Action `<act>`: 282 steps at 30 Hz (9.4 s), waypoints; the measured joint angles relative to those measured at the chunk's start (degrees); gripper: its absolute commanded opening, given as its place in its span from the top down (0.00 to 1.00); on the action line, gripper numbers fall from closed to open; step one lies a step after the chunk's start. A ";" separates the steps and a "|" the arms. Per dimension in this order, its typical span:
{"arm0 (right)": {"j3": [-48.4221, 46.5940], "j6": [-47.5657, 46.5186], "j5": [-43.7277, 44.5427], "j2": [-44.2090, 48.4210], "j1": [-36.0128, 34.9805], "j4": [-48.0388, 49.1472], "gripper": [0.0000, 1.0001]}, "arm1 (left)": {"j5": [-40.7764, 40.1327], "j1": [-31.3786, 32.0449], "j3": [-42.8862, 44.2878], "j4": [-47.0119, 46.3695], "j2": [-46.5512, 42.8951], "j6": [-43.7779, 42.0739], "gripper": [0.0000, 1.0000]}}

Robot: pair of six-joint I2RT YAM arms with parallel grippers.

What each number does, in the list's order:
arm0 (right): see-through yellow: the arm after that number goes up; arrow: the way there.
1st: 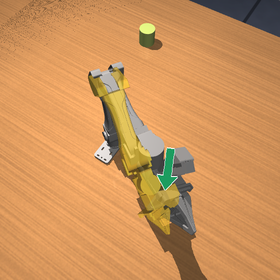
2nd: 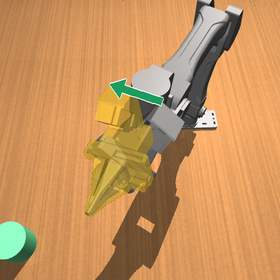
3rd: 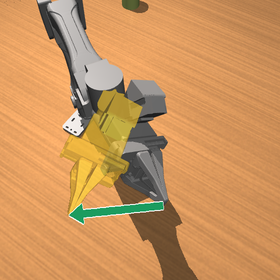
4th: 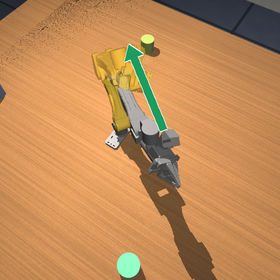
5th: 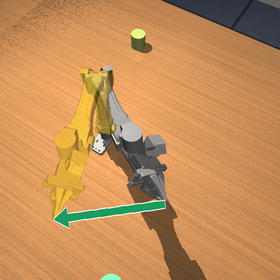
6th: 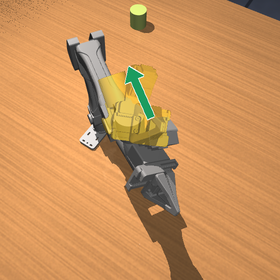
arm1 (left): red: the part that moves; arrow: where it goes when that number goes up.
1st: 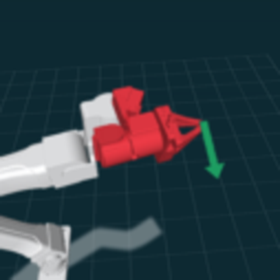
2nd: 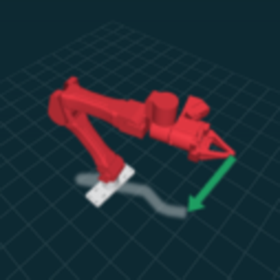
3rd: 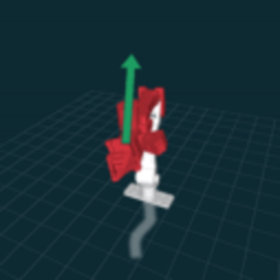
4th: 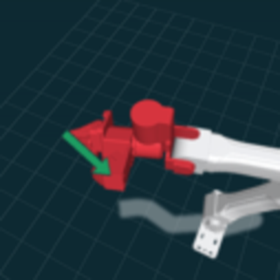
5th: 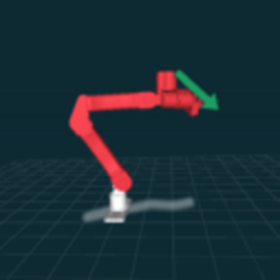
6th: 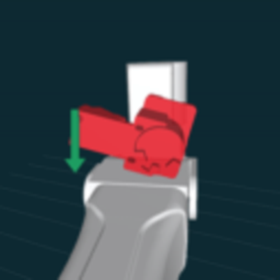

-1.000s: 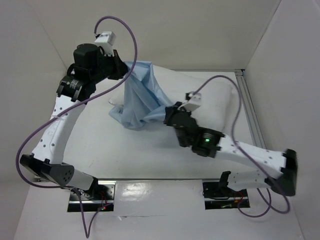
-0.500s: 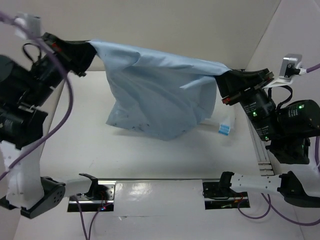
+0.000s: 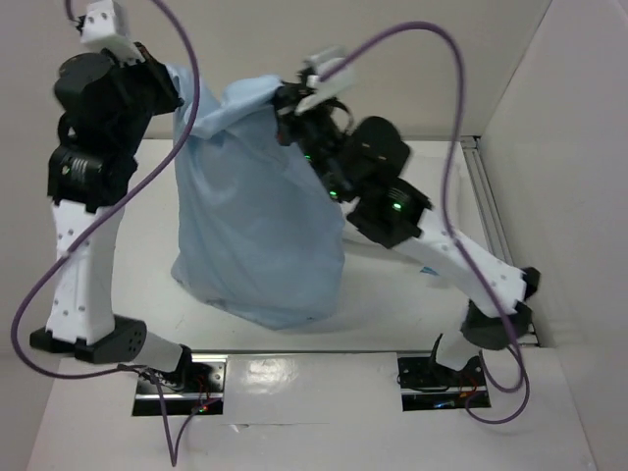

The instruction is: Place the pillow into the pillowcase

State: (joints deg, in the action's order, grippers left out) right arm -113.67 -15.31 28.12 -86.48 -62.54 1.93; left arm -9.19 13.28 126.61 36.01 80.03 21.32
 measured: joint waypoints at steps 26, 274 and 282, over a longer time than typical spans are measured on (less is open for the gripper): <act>-16.76 28.22 -44.41 -47.56 35.04 -12.90 0.00 | 14.36 -28.94 -1.95 11.58 29.51 2.64 0.04; -19.41 14.23 -14.82 -57.13 19.50 -32.85 0.66 | 23.28 -16.46 -15.78 14.99 28.65 2.82 1.00; -15.47 17.49 -11.23 -54.14 22.21 -24.20 1.00 | 23.06 -16.74 -21.18 15.26 28.33 2.58 1.00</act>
State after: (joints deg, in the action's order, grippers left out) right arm -129.14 2.17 16.88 -140.62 -40.34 -22.26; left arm 13.87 -3.46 105.43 51.27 108.36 23.90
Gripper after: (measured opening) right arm 0.008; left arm 0.029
